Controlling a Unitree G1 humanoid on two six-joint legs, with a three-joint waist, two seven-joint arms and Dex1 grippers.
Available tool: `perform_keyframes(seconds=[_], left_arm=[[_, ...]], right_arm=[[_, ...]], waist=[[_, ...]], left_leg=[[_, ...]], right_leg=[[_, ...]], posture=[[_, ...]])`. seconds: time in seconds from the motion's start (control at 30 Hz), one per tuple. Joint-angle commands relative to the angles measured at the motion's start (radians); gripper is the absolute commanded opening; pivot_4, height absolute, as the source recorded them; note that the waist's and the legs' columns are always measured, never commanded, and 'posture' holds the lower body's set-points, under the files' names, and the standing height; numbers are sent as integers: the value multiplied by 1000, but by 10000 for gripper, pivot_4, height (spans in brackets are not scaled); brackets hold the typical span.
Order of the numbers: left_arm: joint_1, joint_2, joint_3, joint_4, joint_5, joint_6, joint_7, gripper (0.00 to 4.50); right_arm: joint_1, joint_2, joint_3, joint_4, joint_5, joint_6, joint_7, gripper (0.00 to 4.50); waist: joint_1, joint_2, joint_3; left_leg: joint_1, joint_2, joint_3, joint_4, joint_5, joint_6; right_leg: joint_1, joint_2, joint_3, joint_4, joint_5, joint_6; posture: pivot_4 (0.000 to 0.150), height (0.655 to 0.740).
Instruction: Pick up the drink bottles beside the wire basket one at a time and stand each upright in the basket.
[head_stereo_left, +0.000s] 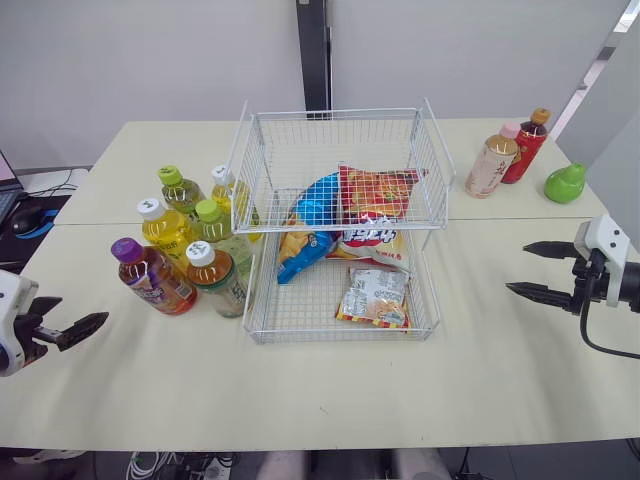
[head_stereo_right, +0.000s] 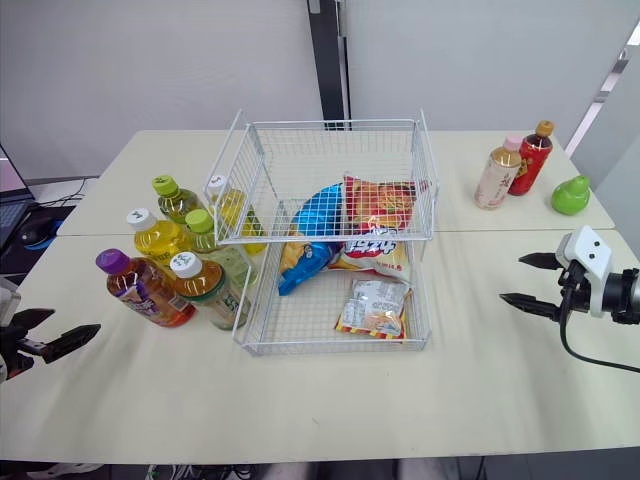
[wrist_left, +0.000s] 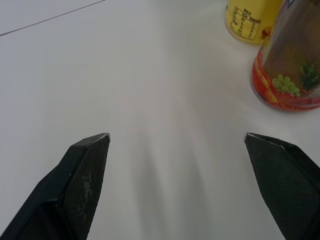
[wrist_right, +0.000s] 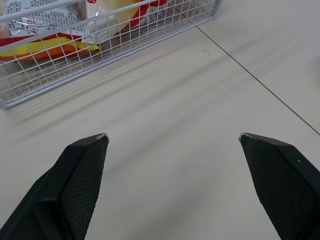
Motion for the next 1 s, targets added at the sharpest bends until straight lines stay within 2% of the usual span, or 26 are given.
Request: perform_keyframes(seconds=[0.03,0.17,0.43,1.0], left_arm=[[-11,15,36,-7,-7,-3,-5,44753],[-35,21,33,29,-11,-22,-36,44753],[-45,22,62,87,-9,-79,-56,44753],[-29,14,100,95,-29,-110,-115,44753]], right_arm=[[-8,-9,-31,-18,10,1,-10,45000],[-4,-5,-56,-16,21,10,-31,45000],[-29,22,-65,55,-25,-99,-119,45000],[-19,-1,-67,83,-11,-115,-49,45000]], waist=[[0,0,0],[0,0,0],[-2,0,0],[-2,0,0]], left_leg=[[0,0,0,0,0,0],[0,0,0,0,0,0],[0,0,1,0,0,0],[0,1,1,0,0,0]], right_leg=[[0,0,0,0,0,0],[0,0,0,0,0,0],[0,0,0,0,0,0],[-1,1,0,1,0,0]], posture=[[1500,7400],[1500,7400],[1500,7400],[1500,7400]])
